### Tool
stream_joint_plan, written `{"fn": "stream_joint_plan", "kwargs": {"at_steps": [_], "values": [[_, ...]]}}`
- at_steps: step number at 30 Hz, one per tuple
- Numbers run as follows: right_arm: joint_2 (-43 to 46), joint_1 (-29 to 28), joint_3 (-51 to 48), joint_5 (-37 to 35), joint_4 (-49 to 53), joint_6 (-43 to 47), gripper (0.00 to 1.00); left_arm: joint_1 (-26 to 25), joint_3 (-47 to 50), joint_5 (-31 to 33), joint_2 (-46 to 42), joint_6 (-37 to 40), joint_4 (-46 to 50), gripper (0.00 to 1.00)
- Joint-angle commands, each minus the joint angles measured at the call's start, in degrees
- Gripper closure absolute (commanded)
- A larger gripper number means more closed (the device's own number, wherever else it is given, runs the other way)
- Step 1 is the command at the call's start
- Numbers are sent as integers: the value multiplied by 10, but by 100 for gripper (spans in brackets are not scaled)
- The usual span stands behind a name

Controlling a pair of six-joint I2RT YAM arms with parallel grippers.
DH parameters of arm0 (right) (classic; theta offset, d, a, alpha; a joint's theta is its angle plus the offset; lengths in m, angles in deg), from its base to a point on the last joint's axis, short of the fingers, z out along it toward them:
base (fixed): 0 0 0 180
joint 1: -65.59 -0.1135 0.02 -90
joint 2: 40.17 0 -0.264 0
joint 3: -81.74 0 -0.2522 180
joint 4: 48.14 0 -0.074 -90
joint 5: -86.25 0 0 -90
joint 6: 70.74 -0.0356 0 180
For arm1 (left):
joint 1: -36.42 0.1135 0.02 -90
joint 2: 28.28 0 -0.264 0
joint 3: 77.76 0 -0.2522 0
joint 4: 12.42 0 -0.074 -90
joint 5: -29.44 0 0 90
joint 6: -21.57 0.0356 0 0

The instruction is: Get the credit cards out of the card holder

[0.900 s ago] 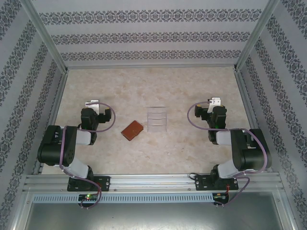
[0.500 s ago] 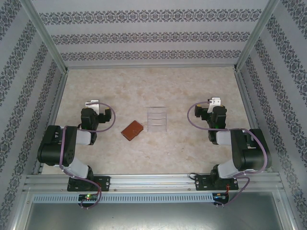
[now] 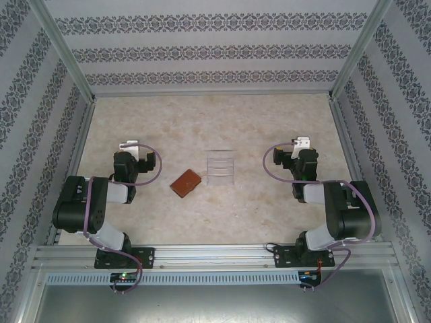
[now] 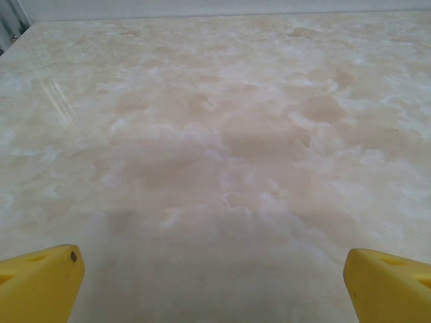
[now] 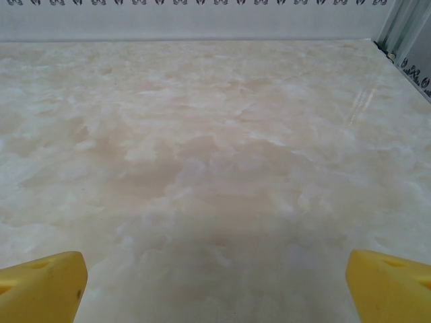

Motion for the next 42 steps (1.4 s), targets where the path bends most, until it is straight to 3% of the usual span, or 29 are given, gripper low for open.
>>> {"fn": "stream_joint_plan", "kwargs": {"at_steps": [1,11,15,21,27,34,42], "values": [[-5,-1,14,12,-19,-1,2,-7,-8,8,6,-1,-30,0],[-3,-2,12,12,-22,0,2,-7,-6,7,5,1,-32,0],[9,-3,11,6,-14,1,2,-7,31,11,4,-1,-105,0],[84,-4,36,-9,105,-10,2,-12,52,32,-34,2,-110,0],[154,-10,84,-2,260,-25,2,-24,18,63,-115,6,21,0],[202,-50,172,33,486,-78,4,-47,-85,112,-218,-69,320,0],[182,-126,292,82,698,-172,10,-176,-239,84,-186,-115,581,0]]}}
